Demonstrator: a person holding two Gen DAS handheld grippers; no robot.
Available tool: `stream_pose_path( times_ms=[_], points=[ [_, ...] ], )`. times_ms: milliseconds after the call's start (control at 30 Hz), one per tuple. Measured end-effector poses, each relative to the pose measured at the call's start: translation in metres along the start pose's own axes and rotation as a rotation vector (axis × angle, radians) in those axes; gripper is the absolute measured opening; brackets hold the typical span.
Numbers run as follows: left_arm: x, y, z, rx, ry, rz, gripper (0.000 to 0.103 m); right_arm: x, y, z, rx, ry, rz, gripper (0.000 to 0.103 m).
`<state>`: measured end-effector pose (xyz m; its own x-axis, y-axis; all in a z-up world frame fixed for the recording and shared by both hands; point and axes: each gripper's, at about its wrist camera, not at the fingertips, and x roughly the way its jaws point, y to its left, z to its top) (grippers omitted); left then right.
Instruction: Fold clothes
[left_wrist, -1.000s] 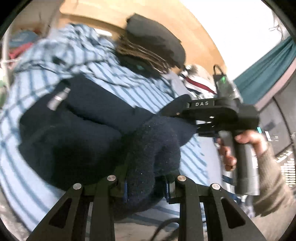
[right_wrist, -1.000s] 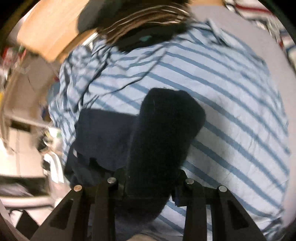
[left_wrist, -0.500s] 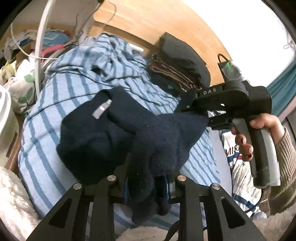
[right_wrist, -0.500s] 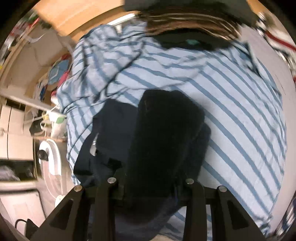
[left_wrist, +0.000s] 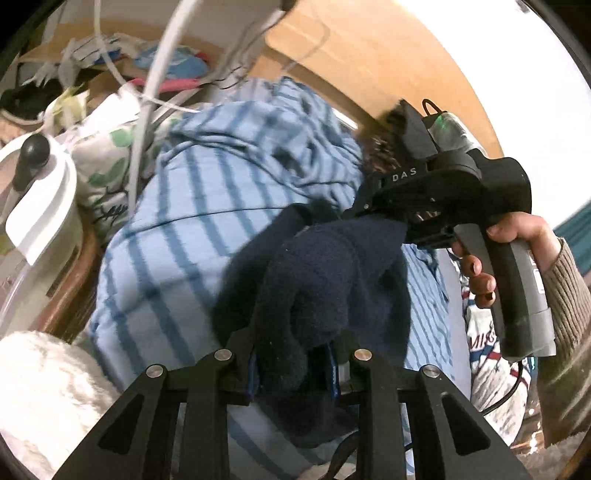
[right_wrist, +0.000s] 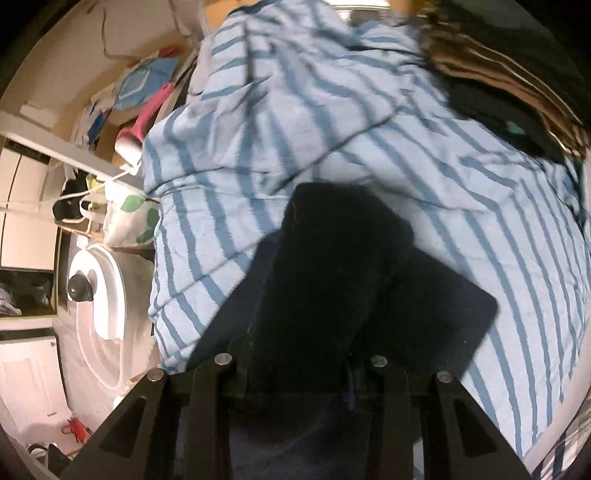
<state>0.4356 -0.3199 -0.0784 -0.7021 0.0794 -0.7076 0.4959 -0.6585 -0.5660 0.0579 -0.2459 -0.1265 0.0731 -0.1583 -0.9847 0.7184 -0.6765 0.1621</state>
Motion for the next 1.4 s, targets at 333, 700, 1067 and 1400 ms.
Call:
stream_pose_path(
  times_ms=[333,700,1067,1400],
  points=[
    [0.010,0.026,-0.004,-0.024,0.015,0.103,0.028,0.032,0.029,0.008,-0.043,0.009,-0.027,0.043],
    [0.026,0.040,-0.009,-0.100,0.035,0.153,0.028,-0.016,0.016,-0.011,-0.086,-0.123,0.192,0.060],
    [0.004,0.028,-0.012,-0.116,-0.056,0.305,0.049,-0.036,-0.025,-0.068,-0.071,-0.198,0.142,0.044],
    [-0.039,0.013,-0.004,-0.185,-0.210,0.337,0.071,-0.043,-0.044,-0.083,-0.096,-0.230,0.095,0.044]
  ],
)
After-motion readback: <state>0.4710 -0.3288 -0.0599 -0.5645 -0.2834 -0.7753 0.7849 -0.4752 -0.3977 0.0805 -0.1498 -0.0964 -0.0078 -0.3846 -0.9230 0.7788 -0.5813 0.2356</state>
